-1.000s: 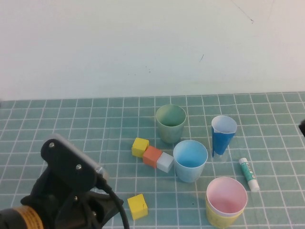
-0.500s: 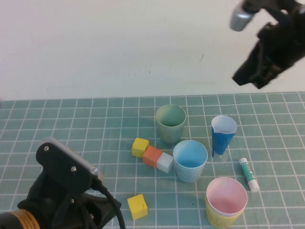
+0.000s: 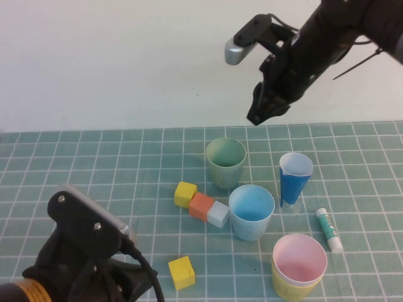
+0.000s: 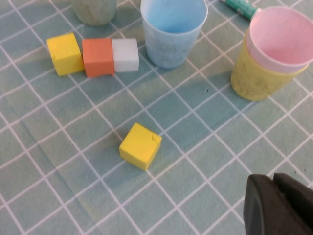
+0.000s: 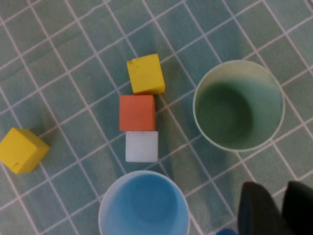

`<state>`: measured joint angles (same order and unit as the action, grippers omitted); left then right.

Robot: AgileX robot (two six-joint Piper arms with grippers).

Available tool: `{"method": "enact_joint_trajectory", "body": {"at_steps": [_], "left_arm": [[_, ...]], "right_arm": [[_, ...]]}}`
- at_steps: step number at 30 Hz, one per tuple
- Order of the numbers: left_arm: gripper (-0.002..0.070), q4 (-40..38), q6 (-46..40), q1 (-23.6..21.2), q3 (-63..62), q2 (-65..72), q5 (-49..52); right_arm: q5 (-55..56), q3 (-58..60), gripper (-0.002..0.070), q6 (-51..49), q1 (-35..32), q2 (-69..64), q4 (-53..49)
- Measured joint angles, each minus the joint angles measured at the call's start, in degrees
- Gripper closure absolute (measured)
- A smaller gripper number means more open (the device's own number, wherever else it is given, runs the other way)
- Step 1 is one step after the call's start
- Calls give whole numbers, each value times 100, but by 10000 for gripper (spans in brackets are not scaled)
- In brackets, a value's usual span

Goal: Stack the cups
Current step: Pick up the green cup

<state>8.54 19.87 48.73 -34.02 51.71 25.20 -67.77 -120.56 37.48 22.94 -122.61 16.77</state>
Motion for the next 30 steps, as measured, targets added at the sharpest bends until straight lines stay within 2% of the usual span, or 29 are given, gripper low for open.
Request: {"method": "enact_joint_trajectory", "body": {"at_steps": [1,6,9,17,25,30], "left_arm": [[675,0,0,0,38,0,0],[676,0,0,0,278,0,3],[676,0,0,0,452,0,14],[676,0,0,0,601,0,117],[676,0,0,0,601,0,166],[676,12,0,0,601,0,171]], "right_arm": [[19,-77,528,-37,12,-95,0],[149,-461,188,-193,61,-645,12],[402,-521,111,-328,61,-899,12],[1419,-546,108,-608,61,-1398,12],[1733,-569,185,-635,61,-1707,-40],[1759,-569,199,-638,61,-1932,-54]]}}
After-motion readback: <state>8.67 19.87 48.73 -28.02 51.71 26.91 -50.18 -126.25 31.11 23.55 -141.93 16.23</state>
